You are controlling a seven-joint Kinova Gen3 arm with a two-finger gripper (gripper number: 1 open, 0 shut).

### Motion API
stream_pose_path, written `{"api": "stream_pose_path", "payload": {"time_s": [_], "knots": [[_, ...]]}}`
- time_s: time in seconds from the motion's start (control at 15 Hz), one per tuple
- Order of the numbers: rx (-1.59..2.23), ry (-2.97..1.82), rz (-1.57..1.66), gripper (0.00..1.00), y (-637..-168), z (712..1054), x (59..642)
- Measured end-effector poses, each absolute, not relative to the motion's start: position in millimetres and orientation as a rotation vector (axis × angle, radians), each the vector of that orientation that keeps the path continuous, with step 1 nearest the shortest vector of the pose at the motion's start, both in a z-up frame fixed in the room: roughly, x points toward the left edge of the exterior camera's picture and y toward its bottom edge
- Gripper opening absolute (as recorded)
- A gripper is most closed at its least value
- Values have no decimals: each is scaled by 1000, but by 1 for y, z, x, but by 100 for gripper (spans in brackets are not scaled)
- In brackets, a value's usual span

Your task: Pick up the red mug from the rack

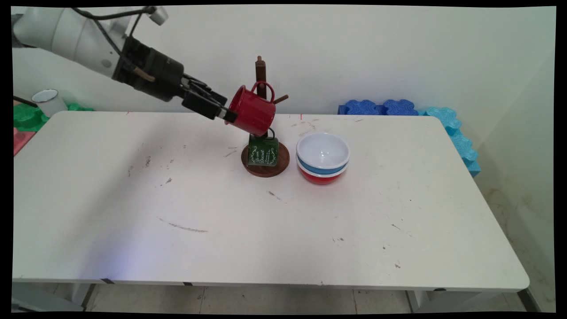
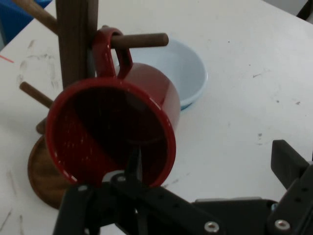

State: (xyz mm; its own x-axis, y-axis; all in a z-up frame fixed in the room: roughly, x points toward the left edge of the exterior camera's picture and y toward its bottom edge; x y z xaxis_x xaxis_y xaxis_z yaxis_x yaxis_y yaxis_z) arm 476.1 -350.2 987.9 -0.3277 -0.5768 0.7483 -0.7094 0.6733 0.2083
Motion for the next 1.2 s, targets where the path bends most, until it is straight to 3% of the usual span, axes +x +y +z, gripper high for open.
{"api": "stream_pose_path", "payload": {"time_s": [1.2], "knots": [[1024,-2015,207,100,-371,970,448]]}}
